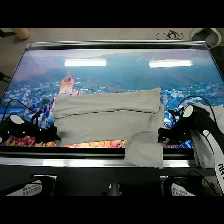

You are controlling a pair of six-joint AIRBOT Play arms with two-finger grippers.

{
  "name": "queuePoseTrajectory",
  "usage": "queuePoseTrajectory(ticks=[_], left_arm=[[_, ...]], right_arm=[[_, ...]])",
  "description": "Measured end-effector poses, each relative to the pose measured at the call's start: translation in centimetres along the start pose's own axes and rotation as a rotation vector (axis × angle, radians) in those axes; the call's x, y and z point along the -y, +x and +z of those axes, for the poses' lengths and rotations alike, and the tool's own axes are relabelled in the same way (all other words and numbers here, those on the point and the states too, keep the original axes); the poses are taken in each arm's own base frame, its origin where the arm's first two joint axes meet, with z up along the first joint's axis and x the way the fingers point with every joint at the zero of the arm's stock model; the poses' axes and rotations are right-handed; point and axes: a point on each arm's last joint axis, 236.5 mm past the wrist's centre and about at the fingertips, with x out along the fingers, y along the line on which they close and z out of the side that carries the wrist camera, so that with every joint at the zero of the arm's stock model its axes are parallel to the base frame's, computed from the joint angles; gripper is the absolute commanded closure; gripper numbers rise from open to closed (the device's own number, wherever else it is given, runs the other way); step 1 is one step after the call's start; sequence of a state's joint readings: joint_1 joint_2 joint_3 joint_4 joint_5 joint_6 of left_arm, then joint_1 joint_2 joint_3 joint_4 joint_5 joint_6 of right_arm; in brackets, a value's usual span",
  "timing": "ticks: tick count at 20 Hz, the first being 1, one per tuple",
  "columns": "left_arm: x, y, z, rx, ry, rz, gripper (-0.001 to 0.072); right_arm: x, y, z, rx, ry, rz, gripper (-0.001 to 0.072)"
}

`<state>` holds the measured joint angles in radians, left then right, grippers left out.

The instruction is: Fold the shirts.

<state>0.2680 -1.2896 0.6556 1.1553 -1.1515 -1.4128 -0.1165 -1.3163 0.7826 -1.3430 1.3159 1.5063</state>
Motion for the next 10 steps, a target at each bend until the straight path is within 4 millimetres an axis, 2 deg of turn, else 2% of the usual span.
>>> queuePoseTrajectory(ticks=[1,3,4,5,8,9,10], left_arm=[[0.0,-0.1,0.1,0.009,0.005,0.005,0.0680],[-0.2,-0.5,0.5,0.038,0.021,0.021,0.0680],[-0.4,-0.7,0.9,0.060,0.027,0.030,0.0680],[-0.4,-0.8,0.9,0.064,0.030,0.031,0.0680],[-0.1,-1.7,1.6,0.100,0.062,0.036,0.0682],[0.3,-2.7,2.3,0.136,0.088,0.035,0.0682],[1.4,-4.2,3.3,0.187,0.118,0.016,0.0682]], right_arm=[[-0.1,0.7,-0.1,0.005,0.004,0.011,0.0239],[-0.2,1.3,-0.5,0.004,0.012,0.023,0.0331],[-0.3,1.5,-0.6,0.005,0.017,0.030,0.0551],[-0.9,1.9,-0.7,-0.001,0.031,0.057,0.0685],[-1.8,1.5,1.0,0.071,0.032,0.091,0.0685],[-1.7,0.4,3.1,0.158,0.010,0.076,0.0688],[-1.8,-1.5,4.1,0.208,-0.014,0.071,0.0687]])
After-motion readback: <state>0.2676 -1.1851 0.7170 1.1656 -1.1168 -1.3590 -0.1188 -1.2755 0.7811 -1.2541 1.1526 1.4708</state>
